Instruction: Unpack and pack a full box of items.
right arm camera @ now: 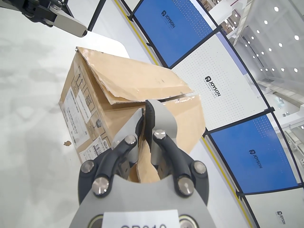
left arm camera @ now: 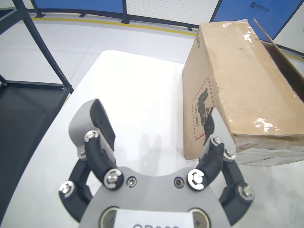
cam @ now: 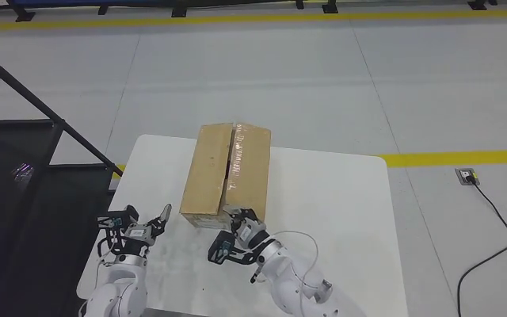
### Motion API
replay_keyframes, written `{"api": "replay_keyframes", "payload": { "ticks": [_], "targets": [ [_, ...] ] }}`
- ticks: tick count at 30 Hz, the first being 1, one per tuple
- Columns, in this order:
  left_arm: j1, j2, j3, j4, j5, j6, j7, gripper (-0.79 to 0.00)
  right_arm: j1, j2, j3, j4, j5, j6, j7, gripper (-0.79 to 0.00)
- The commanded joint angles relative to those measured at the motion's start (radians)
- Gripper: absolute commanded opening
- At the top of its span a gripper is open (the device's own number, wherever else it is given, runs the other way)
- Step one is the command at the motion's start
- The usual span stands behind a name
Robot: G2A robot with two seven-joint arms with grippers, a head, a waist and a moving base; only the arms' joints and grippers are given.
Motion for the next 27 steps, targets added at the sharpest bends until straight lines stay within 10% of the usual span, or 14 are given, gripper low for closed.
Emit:
{"api": "replay_keyframes", "payload": {
  "ticks": [1, 15, 17, 18, 27],
  "targets": [
    [-0.001, 0.000, -0.003, 0.004, 0.003, -0.001, -0.005, 0.000, -0.012, 0.002, 0.012, -0.011, -0.009, -0.005, -0.008, -0.785],
    [-0.036, -0.005, 0.058, 0.058, 0.076, -0.045, -0.052, 0.000, -0.122, 0.026, 0.094, -0.111, -0.073, -0.054, -0.071, -0.785],
    [-0.040, -0.006, 0.065, 0.061, 0.082, -0.053, -0.054, 0.000, -0.134, 0.028, 0.102, -0.123, -0.076, -0.056, -0.070, -0.505],
    [-0.041, -0.006, 0.067, 0.063, 0.086, -0.056, -0.053, 0.000, -0.139, 0.028, 0.105, -0.127, -0.076, -0.058, -0.069, -0.015],
    [-0.038, -0.008, 0.069, 0.060, 0.087, -0.087, -0.032, 0.000, -0.171, 0.029, 0.131, -0.168, -0.071, -0.064, -0.098, 0.000]
  ]
}}
